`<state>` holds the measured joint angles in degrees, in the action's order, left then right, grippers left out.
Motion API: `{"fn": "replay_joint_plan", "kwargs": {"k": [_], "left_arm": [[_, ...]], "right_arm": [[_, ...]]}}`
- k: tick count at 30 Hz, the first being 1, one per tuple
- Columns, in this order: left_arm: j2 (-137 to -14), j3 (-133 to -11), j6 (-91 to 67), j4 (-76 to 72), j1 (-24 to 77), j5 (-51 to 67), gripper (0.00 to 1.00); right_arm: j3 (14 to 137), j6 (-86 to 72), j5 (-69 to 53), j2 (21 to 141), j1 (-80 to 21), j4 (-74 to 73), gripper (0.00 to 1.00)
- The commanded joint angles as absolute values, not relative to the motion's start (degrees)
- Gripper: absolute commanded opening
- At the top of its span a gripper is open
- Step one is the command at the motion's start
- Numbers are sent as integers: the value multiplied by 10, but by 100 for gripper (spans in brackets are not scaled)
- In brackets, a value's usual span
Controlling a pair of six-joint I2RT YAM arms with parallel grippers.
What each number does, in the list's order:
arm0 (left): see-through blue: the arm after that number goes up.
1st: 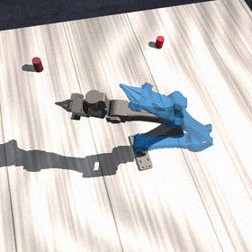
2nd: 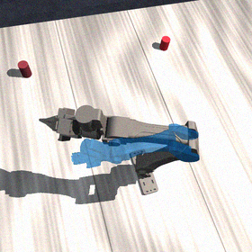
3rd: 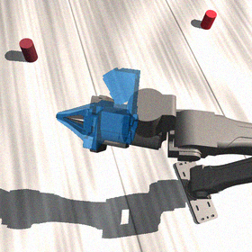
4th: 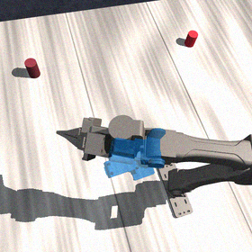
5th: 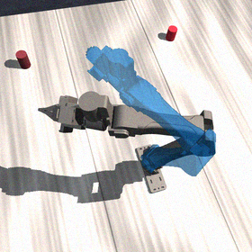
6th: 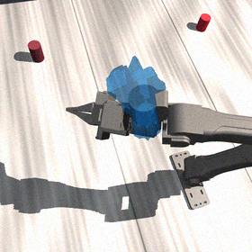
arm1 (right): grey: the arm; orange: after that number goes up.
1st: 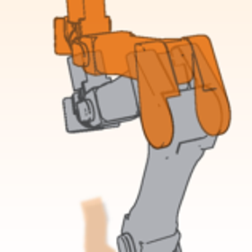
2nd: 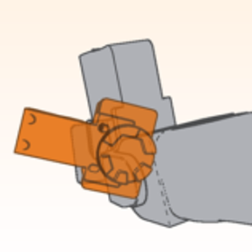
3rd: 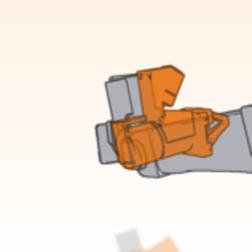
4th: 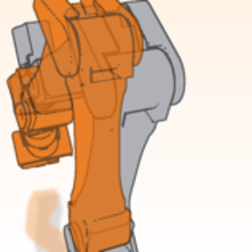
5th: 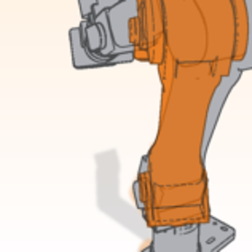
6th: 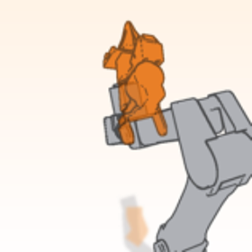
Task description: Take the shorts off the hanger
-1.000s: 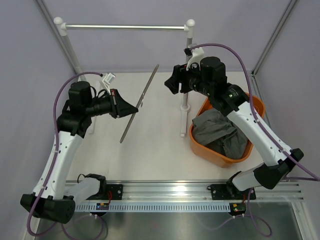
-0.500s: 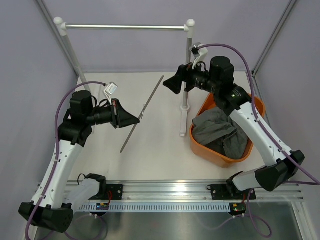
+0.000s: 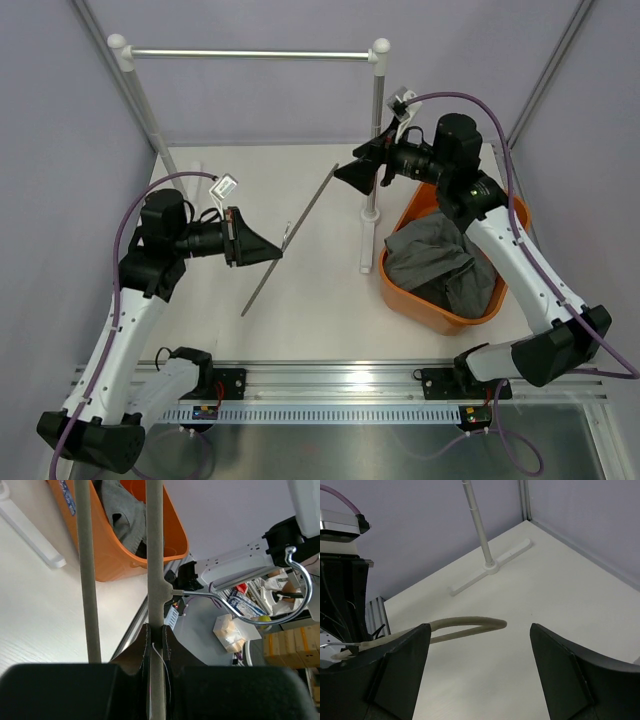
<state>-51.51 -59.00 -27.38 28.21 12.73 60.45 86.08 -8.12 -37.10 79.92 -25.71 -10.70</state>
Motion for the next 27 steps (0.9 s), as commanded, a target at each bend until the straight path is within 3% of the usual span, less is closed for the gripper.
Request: {"fn": "replay_joint_plan", "kwargs": {"k": [1,4,10,17,27], "left_arm": [[-490,-583,-307,224,131,671,0],[-480,-565,-340,191,134,683,0],[-462,-526,-410,112,151,695,0],[-452,-520,-479,31,157,708,0],[-468,-508,-551,-71,159,713,0]], "right_arm": [[841,-47,-464,771,-215,-17,90],[850,-47,-546,787,-197,-6,91],[825,-231,-726,845,-164,249,91],[799,-765,-723,973,-135,892,92],[813,-793,-744,977,-138,896,91]]}}
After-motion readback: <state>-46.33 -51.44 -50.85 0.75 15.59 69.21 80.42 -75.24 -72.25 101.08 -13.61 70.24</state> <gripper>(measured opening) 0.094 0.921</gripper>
